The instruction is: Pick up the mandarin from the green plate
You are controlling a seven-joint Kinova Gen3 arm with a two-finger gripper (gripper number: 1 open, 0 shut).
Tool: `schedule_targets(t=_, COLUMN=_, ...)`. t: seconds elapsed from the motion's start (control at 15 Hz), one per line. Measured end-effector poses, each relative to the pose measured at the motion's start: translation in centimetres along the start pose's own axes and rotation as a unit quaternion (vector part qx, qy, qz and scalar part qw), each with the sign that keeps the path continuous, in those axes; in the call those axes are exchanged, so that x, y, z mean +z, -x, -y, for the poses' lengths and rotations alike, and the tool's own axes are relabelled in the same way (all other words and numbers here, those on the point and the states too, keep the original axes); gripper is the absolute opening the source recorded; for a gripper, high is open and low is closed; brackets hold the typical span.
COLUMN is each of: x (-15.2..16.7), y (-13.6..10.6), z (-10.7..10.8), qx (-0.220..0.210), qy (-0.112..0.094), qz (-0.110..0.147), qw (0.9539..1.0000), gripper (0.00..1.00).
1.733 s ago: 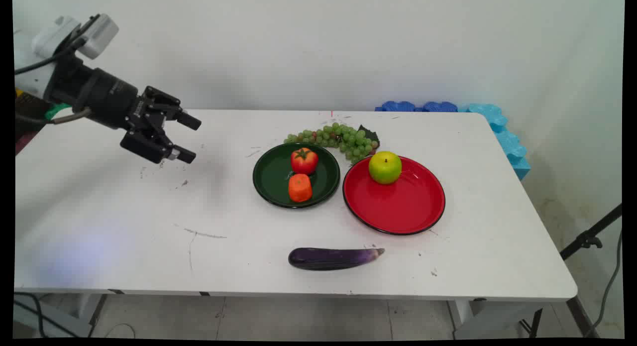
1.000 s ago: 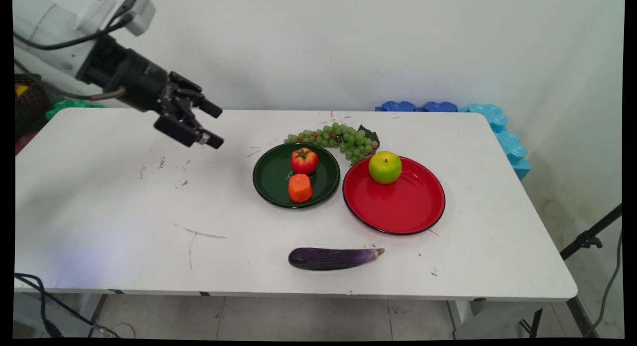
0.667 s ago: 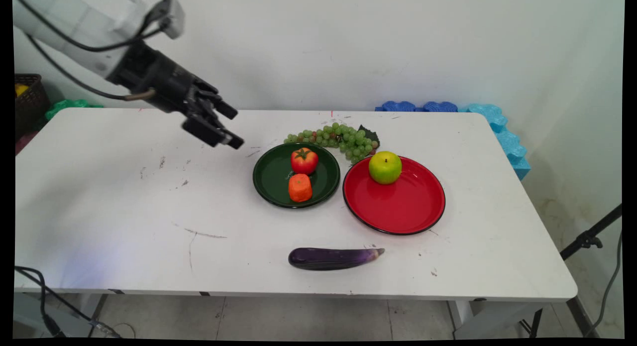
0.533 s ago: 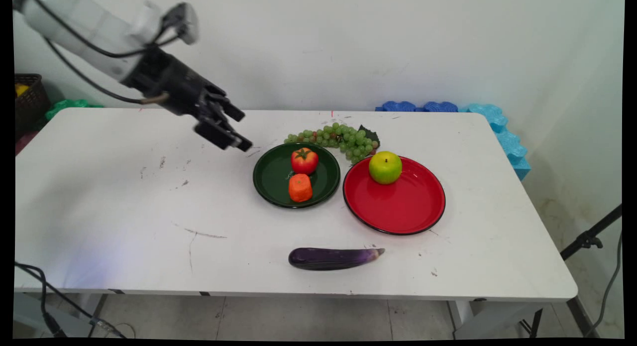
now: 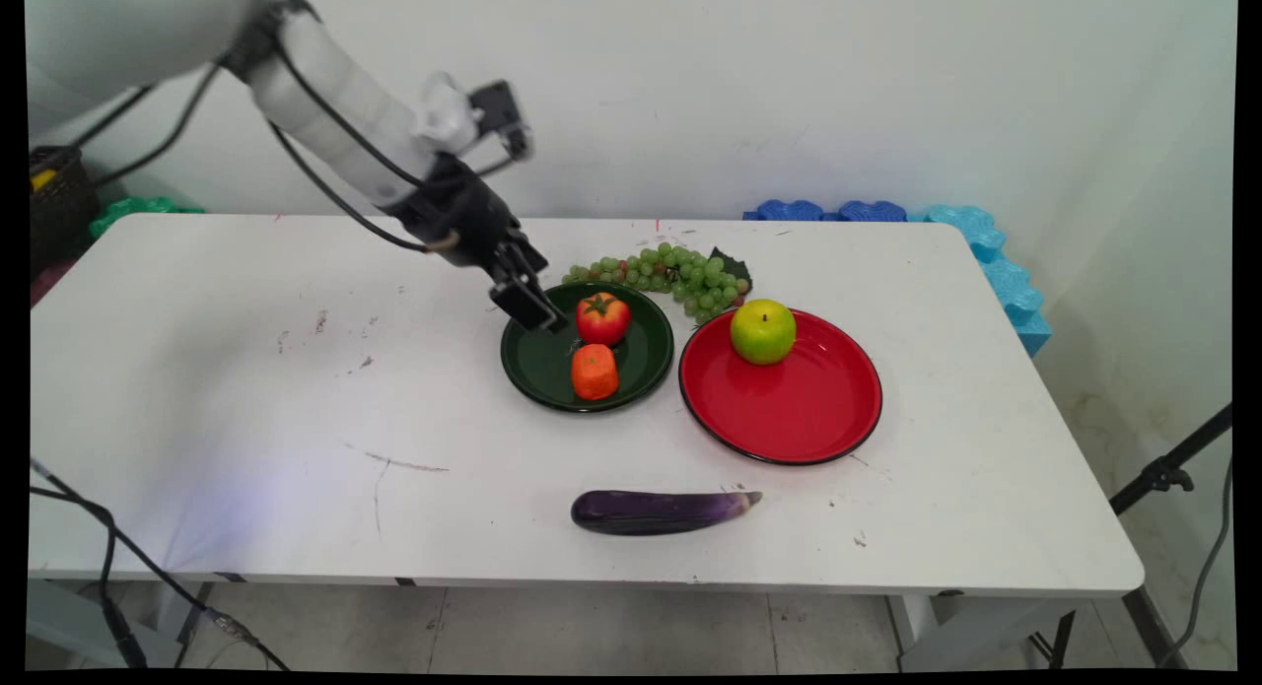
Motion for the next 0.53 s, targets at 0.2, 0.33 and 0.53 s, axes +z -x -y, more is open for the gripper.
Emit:
schedule_targets(t=0.2, x=2.4, y=-0.8, z=0.0, qx=0.001, qy=-0.003, qz=0.019, qw=0.9998, gripper=1.00)
schedule_targets(t=0.33, x=4.0, y=-1.1, z=0.0, qx=0.001, qy=-0.005, qz=0.030, qw=0.9995, gripper=1.00)
schedule_targets(t=0.53, x=6.5, y=-1.5, z=-0.1, qx=0.001, qy=-0.005, qz=0.045, qw=0.9990, gripper=1.00)
